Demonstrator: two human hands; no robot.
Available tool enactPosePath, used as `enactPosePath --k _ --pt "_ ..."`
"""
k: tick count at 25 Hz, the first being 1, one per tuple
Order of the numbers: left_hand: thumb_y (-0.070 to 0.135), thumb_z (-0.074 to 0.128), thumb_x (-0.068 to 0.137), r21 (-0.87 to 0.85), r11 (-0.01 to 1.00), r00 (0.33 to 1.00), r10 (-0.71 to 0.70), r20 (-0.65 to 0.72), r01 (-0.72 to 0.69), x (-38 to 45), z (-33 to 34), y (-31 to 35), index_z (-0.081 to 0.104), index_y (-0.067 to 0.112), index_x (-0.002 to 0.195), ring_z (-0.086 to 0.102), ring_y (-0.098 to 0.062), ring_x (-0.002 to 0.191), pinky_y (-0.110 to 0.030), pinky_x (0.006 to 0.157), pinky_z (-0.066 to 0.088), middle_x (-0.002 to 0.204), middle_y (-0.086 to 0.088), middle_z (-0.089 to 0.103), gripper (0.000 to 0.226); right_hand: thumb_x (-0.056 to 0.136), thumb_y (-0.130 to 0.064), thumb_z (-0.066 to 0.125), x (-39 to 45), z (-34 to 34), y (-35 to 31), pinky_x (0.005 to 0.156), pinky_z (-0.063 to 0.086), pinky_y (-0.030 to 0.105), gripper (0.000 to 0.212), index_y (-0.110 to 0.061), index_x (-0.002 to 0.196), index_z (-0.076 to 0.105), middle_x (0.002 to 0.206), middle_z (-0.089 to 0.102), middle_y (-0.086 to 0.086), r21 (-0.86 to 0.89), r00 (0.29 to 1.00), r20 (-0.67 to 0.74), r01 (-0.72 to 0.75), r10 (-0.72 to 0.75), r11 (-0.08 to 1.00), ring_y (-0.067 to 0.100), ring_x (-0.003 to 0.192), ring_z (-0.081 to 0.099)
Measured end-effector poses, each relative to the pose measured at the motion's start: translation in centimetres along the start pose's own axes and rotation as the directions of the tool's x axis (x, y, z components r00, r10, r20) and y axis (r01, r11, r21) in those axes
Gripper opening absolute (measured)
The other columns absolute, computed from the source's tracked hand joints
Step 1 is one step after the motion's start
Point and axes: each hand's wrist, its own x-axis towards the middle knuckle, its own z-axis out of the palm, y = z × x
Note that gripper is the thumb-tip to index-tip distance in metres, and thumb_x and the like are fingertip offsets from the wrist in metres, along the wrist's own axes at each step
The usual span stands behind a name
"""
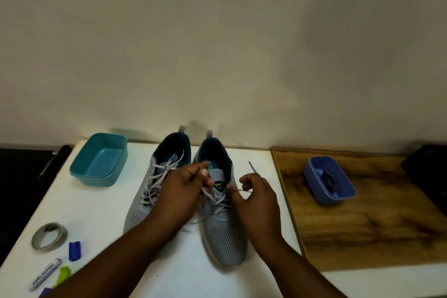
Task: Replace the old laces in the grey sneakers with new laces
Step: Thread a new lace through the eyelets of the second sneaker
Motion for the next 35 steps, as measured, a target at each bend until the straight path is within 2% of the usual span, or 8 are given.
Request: enactPosePath --k 2,7,11,14,18,25,28,35 --pt "0.019 0.066 0.097 0.021 1.0 0.999 -0.017 0.031 0.016 0.2 0.5 -0.6 0.059 0.021 0.122 0.074 -0.009 0.086 -0.026 0.078 0.055 0.085 0.002 0.079 0.026 0.091 -0.056 0.067 0.2 0.6 0.5 0.071 0.049 0.019 0.024 -0.035 0.101 0.062 0.096 0.063 -0.018 -0.057 0.999 0.041 0.018 -0.016 0.998 0.001 0.088 0.06" --pt "0.017 0.078 0.087 0.279 0.95 0.989 0.148 -0.007 -0.14 0.8 0.7 -1.2 0.075 0.023 0.084 0.07 0.0 0.071 -0.008 0.065 0.049 0.075 0.009 0.075 0.008 0.093 -0.032 0.071 0.1 1.2 0.6 0.079 0.051 0.015 0.014 -0.029 0.106 0.074 0.097 0.071 -0.018 0.097 0.998 0.061 0.022 -0.028 0.995 -0.001 0.089 0.067" --pt "0.013 0.068 0.095 0.323 0.934 0.987 0.133 0.089 -0.155 0.5 1.4 -1.9 0.075 0.026 0.103 0.068 0.007 0.088 -0.013 0.084 0.053 0.091 0.016 0.074 0.018 0.097 -0.017 0.067 0.3 1.0 0.9 0.076 0.061 0.026 0.014 -0.023 0.096 0.079 0.088 0.078 -0.008 0.412 0.969 0.192 -0.223 0.155 0.884 0.009 0.084 0.074" --pt "0.022 0.075 0.091 0.278 0.956 0.995 0.078 0.065 -0.093 0.7 1.4 -2.0 0.069 0.025 0.098 0.072 -0.004 0.075 -0.029 0.077 0.06 0.079 0.006 0.075 0.009 0.098 -0.013 0.066 0.2 0.7 0.6 0.071 0.059 0.022 0.014 -0.017 0.1 0.079 0.091 0.079 -0.002 0.539 0.929 0.292 -0.357 0.228 0.763 0.013 0.086 0.076" --pt "0.03 0.074 0.091 0.307 0.943 0.991 0.13 0.027 -0.132 0.6 1.4 -2.3 0.072 0.021 0.08 0.07 -0.009 0.064 -0.032 0.069 0.059 0.07 0.004 0.074 0.015 0.098 -0.014 0.067 -0.1 0.7 0.4 0.068 0.058 0.018 0.012 -0.02 0.099 0.078 0.089 0.078 -0.008 0.531 0.929 0.28 -0.361 0.244 0.766 0.006 0.083 0.075" --pt "0.015 0.061 0.1 0.199 0.978 0.997 0.054 0.063 -0.066 0.8 1.9 -2.4 0.072 0.027 0.101 0.071 -0.006 0.084 -0.019 0.076 0.055 0.085 0.006 0.075 0.016 0.097 -0.024 0.069 -0.3 1.6 0.7 0.082 0.061 0.027 0.012 -0.027 0.103 0.079 0.093 0.077 -0.014 0.418 0.959 0.17 -0.28 0.228 0.864 0.001 0.087 0.072" --pt "0.026 0.074 0.089 0.4 0.894 0.978 0.207 0.036 -0.204 1.0 2.3 -2.5 0.071 0.03 0.088 0.068 0.002 0.071 -0.024 0.07 0.057 0.075 0.013 0.072 0.005 0.097 -0.019 0.07 -0.4 1.4 0.4 0.081 0.062 0.028 0.011 -0.022 0.1 0.08 0.092 0.079 -0.006 0.517 0.943 0.226 -0.329 0.245 0.79 0.009 0.088 0.075" --pt "0.041 0.064 0.095 0.493 0.835 0.968 0.237 0.078 -0.244 1.4 3.1 -3.5 0.074 0.03 0.092 0.066 0.002 0.074 -0.032 0.076 0.057 0.079 0.014 0.072 0.015 0.097 -0.01 0.066 -1.2 1.0 -0.3 0.076 0.06 0.027 0.015 -0.015 0.096 0.08 0.089 0.08 0.002 0.622 0.895 0.32 -0.446 0.31 0.644 0.017 0.086 0.077"
